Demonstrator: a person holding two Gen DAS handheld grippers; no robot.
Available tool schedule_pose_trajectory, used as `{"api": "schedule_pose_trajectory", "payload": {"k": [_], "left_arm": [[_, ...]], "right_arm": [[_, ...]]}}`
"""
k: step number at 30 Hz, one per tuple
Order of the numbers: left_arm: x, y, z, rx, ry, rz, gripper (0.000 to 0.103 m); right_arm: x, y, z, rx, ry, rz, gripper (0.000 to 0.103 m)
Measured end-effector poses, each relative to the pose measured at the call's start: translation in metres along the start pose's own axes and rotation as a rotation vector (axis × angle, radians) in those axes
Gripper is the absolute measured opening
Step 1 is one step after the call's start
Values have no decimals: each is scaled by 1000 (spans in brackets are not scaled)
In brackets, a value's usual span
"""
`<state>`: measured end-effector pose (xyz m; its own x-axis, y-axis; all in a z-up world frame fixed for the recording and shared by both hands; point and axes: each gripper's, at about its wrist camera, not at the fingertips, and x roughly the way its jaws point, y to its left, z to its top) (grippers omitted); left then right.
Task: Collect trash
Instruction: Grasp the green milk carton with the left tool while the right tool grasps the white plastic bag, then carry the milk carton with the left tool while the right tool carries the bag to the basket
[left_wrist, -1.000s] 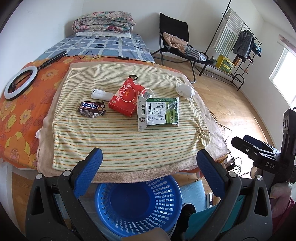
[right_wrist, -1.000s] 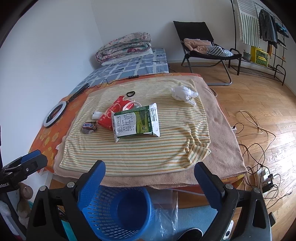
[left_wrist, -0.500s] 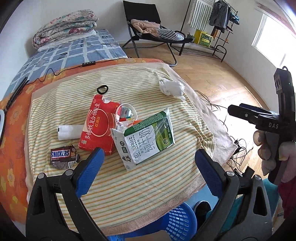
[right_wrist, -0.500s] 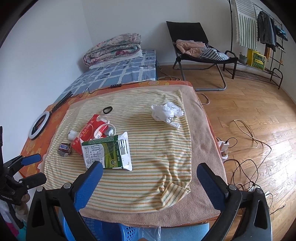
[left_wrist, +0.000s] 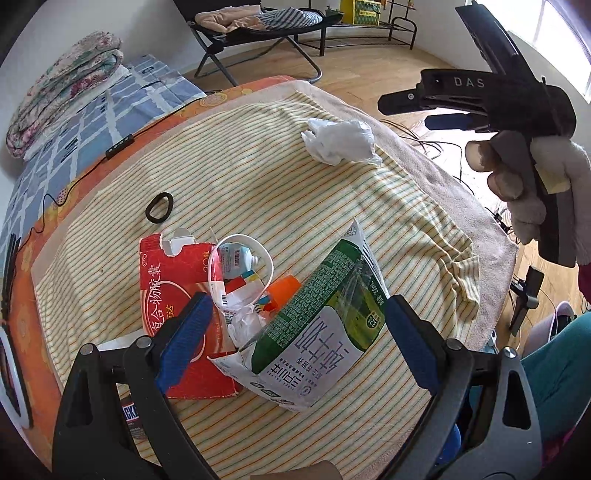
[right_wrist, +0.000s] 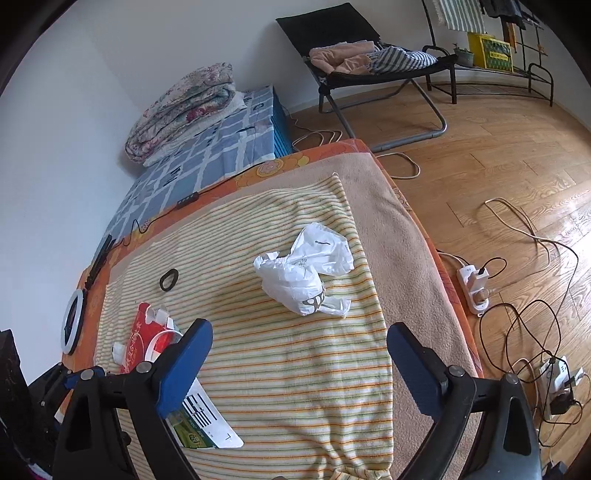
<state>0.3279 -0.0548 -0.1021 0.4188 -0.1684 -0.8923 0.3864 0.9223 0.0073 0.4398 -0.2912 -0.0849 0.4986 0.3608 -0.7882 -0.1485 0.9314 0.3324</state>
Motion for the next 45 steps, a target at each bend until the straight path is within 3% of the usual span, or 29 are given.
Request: {"api": "schedule_pose_trajectory", "payload": {"k": [5, 8, 12, 15, 19, 27, 29, 30, 31, 32, 37, 40, 45], "left_arm": [[26, 1, 1, 16, 63, -25, 94], [35, -5, -4, 42, 95, -20, 71], [34, -12, -10, 57, 80, -21, 65], [27, -18, -13, 57, 56, -2, 54], [17, -32, -24, 70, 29, 7, 32], [13, -42, -50, -1, -10, -10, 33], [16, -38, -55, -44, 1, -22, 49], [17, -36, -58, -65, 10, -29, 56], [19, -35, -60, -87, 17, -29, 72], [20, -34, -63, -105, 20, -29, 81], [26, -50, -74, -76, 39, -3, 82], [33, -60, -75, -15, 45, 62, 83], [43, -55, -82, -25, 23, 55, 81]], "right_arm": [[36, -6, 18, 70, 22, -8, 97], [52, -9, 21, 94, 40, -15, 96], [70, -7, 23, 106, 61, -9, 93], [78, -5, 24, 105, 64, -11, 91], [84, -4, 24, 103, 72, -11, 86], [90, -5, 19, 107, 83, 28, 78], [90, -4, 16, 99, 95, 62, 60], [90, -4, 14, 93, 102, 63, 59], [90, -2, 13, 82, 100, 58, 57], [89, 1, 11, 69, 98, 55, 53], [81, 10, 5, 5, 88, 51, 38], [75, 10, 4, -8, 88, 61, 35], [57, 14, -2, -53, 56, 64, 29]]}}
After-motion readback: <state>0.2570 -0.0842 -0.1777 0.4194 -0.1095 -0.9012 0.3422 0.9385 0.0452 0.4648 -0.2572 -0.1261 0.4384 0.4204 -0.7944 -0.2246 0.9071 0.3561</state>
